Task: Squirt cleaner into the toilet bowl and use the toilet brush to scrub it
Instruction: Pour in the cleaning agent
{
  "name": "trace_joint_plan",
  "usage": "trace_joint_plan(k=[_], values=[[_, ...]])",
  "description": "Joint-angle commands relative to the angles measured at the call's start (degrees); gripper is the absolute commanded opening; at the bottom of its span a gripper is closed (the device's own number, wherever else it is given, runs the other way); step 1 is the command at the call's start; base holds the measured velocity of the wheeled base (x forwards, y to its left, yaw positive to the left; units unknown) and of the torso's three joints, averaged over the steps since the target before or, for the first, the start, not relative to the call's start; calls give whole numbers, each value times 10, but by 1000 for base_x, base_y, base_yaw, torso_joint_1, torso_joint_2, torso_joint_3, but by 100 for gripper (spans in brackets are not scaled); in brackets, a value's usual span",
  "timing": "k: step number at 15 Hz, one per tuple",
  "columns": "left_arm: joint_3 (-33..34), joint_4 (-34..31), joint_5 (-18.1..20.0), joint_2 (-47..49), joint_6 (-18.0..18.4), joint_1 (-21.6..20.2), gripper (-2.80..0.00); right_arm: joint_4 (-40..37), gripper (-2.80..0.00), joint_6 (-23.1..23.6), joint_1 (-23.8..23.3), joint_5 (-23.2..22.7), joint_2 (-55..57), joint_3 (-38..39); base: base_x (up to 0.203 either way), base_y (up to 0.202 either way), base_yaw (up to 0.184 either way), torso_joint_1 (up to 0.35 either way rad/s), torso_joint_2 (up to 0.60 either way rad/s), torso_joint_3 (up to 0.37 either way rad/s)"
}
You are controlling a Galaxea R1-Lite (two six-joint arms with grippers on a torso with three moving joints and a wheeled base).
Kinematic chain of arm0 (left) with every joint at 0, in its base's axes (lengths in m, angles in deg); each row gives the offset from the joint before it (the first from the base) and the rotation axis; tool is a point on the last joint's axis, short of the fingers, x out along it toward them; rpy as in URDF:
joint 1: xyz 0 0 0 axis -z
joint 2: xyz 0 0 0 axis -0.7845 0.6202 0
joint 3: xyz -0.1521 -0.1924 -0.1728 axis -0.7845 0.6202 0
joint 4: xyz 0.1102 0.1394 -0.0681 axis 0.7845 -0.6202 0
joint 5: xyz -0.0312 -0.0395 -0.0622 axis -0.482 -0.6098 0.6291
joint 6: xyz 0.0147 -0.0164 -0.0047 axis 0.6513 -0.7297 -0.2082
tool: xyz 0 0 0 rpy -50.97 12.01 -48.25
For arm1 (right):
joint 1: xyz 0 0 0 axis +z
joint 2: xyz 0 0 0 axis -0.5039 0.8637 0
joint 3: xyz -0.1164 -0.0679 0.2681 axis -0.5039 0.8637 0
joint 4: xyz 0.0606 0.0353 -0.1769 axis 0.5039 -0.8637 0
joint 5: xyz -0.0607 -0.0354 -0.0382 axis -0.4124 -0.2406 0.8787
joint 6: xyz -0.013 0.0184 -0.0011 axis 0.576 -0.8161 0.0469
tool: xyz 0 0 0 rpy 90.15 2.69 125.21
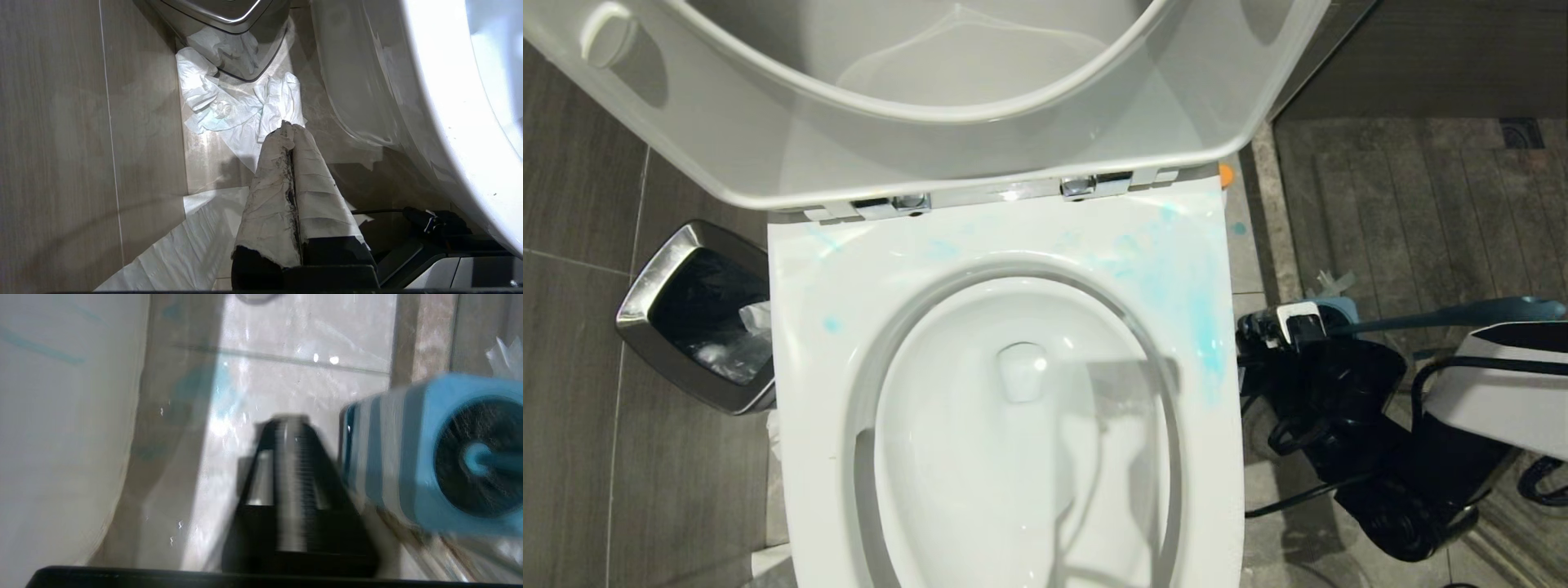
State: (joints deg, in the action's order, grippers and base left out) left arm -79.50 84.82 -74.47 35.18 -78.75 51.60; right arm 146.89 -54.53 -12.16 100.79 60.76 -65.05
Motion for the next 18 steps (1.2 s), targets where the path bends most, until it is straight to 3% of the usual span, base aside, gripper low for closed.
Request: trace_joint_plan(k=[1,13,18], values=[[0,0,0,0,0,0,-280,5,0,9,-1,1,29,-40,0,0,0,0,0,0],[0,0,0,0,0,0,-280,5,0,53,-16,-15,141,-296,0,0,0,0,0,0],[0,0,0,0,0,0,-280,5,0,67,-31,-77,189,-387,0,0,0,0,0,0]])
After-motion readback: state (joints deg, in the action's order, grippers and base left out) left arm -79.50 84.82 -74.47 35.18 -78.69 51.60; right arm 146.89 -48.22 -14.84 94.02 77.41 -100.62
